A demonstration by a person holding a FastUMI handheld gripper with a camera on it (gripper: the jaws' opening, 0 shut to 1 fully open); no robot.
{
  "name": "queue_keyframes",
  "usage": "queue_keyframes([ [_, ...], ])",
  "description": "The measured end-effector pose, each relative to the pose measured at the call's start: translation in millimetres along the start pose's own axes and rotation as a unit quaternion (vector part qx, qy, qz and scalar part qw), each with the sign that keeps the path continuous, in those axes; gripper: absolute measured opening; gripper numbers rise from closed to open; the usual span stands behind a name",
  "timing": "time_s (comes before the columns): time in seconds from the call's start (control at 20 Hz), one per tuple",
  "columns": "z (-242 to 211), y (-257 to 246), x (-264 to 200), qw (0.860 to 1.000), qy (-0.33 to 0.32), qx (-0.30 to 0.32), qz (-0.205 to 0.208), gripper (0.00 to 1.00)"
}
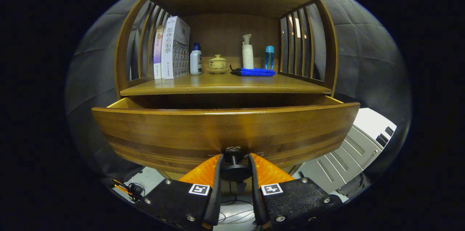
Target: Pull open the drawer, take out the items inside it, and place them on the countertop above the cabinet.
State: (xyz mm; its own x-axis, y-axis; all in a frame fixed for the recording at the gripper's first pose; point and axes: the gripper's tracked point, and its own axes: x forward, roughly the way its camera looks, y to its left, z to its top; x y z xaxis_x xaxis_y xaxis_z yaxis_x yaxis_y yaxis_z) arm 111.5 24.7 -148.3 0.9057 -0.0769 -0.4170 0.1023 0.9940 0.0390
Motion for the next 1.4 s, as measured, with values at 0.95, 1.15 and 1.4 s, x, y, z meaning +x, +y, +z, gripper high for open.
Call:
queue_keyframes([
  [0.95,-4,1,0,0.998,0.009,0.062,-0.01,0.36],
  [1.15,8,-2,-5,0.997,-0.016,0.073,-0.011,0.47],
  [1.4,65,-8,-26,0.983,-0.126,0.136,-0.005,0.78],
])
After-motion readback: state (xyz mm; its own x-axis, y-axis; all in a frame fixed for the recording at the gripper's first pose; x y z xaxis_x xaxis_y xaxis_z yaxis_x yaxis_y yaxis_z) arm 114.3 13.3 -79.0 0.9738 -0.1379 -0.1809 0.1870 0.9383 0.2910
